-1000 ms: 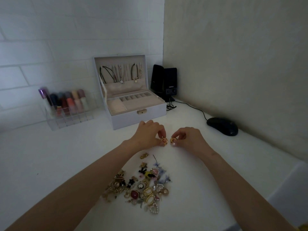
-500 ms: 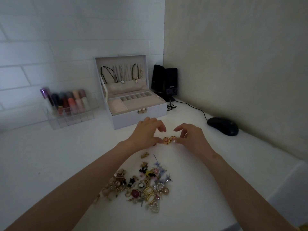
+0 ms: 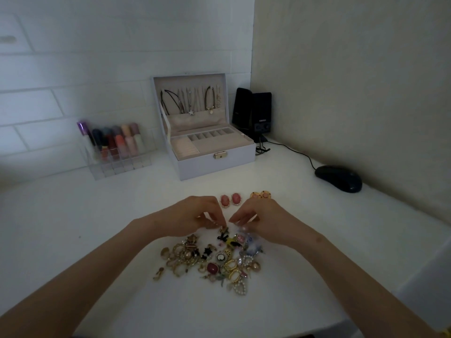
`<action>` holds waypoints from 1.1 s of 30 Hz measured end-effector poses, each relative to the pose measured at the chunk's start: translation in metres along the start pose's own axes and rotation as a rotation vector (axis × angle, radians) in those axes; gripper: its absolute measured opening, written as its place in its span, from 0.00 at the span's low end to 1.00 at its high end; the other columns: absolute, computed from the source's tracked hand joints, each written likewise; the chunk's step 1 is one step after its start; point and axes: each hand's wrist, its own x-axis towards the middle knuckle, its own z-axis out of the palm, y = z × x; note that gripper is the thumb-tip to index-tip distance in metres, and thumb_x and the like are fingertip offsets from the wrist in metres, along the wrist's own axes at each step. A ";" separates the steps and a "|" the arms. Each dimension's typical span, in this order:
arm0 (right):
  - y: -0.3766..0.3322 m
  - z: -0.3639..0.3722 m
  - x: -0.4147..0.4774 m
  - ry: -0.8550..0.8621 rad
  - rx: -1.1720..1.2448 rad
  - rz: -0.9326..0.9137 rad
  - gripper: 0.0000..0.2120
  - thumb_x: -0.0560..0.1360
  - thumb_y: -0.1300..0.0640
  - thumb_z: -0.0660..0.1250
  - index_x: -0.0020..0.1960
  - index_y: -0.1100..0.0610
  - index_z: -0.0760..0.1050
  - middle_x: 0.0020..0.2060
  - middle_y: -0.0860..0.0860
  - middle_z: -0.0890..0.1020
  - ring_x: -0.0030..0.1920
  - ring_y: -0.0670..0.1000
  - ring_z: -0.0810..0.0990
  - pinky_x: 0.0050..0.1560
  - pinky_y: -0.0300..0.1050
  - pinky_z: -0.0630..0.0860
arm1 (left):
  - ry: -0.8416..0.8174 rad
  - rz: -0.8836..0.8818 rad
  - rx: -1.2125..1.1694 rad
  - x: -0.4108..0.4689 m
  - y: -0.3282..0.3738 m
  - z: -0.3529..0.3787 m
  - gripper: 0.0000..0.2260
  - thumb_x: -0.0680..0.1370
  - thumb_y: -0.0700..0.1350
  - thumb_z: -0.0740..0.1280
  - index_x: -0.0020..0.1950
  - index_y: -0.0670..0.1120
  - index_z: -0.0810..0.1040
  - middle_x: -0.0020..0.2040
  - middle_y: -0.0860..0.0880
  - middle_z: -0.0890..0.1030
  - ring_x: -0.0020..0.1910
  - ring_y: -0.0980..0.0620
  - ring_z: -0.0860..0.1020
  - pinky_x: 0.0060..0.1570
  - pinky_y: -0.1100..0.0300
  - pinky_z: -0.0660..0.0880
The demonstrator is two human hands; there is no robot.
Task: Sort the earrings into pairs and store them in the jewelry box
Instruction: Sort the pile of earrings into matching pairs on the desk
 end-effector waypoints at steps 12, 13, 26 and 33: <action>-0.017 0.007 -0.018 -0.102 0.120 -0.090 0.11 0.69 0.66 0.71 0.48 0.53 0.81 0.45 0.45 0.82 0.46 0.41 0.81 0.51 0.40 0.79 | -0.061 -0.091 -0.198 -0.035 0.009 -0.011 0.07 0.78 0.38 0.63 0.53 0.48 0.75 0.44 0.55 0.84 0.43 0.58 0.82 0.48 0.63 0.77; -0.019 0.008 -0.019 -0.094 0.113 -0.105 0.11 0.69 0.66 0.72 0.48 0.53 0.81 0.45 0.44 0.82 0.46 0.42 0.81 0.51 0.40 0.79 | -0.056 -0.107 -0.237 -0.038 0.009 -0.012 0.07 0.78 0.38 0.62 0.53 0.48 0.75 0.44 0.53 0.84 0.42 0.56 0.82 0.47 0.63 0.77; -0.031 0.023 -0.022 0.000 -0.233 -0.157 0.09 0.69 0.46 0.72 0.45 0.50 0.80 0.42 0.45 0.72 0.43 0.44 0.71 0.43 0.36 0.68 | 0.051 -0.093 -0.159 -0.048 0.010 -0.014 0.05 0.75 0.41 0.68 0.43 0.52 0.76 0.42 0.58 0.80 0.42 0.57 0.77 0.44 0.63 0.75; -0.033 0.027 -0.021 -0.057 -0.325 -0.214 0.08 0.71 0.45 0.69 0.48 0.47 0.79 0.44 0.46 0.72 0.44 0.44 0.68 0.41 0.34 0.65 | 0.062 -0.098 -0.140 -0.047 0.011 -0.014 0.07 0.75 0.42 0.68 0.41 0.53 0.75 0.39 0.57 0.79 0.39 0.58 0.76 0.42 0.62 0.74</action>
